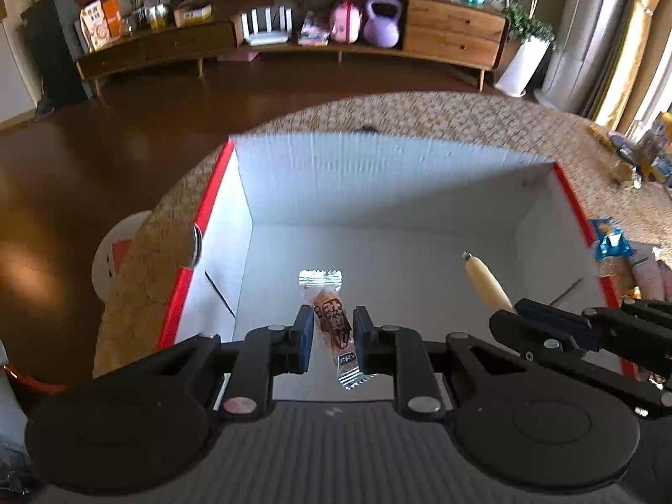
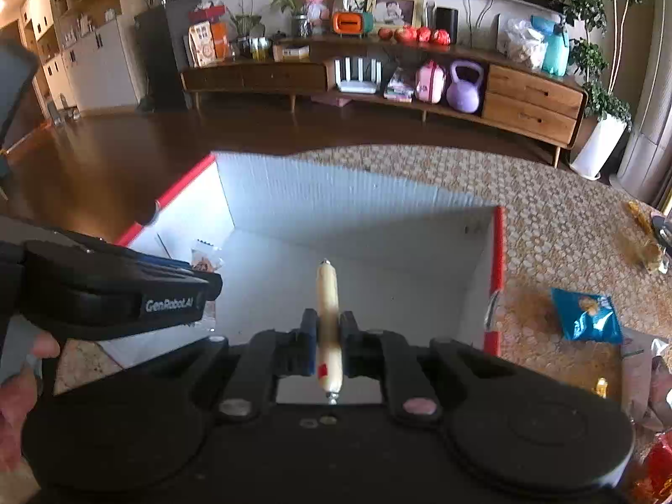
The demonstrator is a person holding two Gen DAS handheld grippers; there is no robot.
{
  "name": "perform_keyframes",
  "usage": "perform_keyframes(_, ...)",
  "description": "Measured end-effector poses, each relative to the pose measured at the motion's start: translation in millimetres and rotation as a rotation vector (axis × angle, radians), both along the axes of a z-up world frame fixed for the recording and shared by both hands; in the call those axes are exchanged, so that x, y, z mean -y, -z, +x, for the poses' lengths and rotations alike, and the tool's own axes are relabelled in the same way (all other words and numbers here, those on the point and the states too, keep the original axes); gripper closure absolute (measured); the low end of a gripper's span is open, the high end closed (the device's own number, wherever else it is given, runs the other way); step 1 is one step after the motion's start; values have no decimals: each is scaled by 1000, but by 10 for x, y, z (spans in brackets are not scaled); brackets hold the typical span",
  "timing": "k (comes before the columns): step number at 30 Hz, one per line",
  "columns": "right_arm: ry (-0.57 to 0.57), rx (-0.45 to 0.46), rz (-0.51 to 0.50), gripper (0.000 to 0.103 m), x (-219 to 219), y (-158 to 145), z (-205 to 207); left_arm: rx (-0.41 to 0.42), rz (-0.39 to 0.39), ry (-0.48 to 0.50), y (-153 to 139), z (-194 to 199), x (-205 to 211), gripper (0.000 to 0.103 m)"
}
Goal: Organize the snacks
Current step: 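Carry both snacks over the red box and open both tools to drop them, then move both tools back from the box toward the snack pile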
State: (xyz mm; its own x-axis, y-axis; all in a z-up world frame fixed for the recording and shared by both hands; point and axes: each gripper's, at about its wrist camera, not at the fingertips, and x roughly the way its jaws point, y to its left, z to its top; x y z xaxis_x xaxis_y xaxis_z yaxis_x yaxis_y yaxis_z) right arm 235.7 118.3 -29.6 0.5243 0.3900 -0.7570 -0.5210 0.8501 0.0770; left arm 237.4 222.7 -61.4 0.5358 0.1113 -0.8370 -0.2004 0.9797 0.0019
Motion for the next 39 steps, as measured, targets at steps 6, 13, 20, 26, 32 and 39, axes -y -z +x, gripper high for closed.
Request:
perform_keyframes(6, -8, -55, -45, 94, -69, 178, 63, -73, 2, -1, 212, 93, -58, 83)
perform_keyframes(13, 1, -115, -64, 93, -71, 281, 103, -155, 14, 38, 338, 162, -10, 83)
perform_keyframes(20, 15, -125, -73, 84, -48, 308, 105, -170, 57, 61, 367, 150, 88, 83)
perform_keyframes(26, 23, -124, -68, 79, -20, 283, 105, -145, 62, 55, 317, 112, 79, 70)
perform_keyframes(32, 13, -110, -41, 67, 53, 173, 31, -84, 88, 43, 135, -9, 61, 34)
perform_keyframes(39, 8, -71, 1, 39, 195, -54, -106, -38, 91, 45, -61, -168, 94, 34)
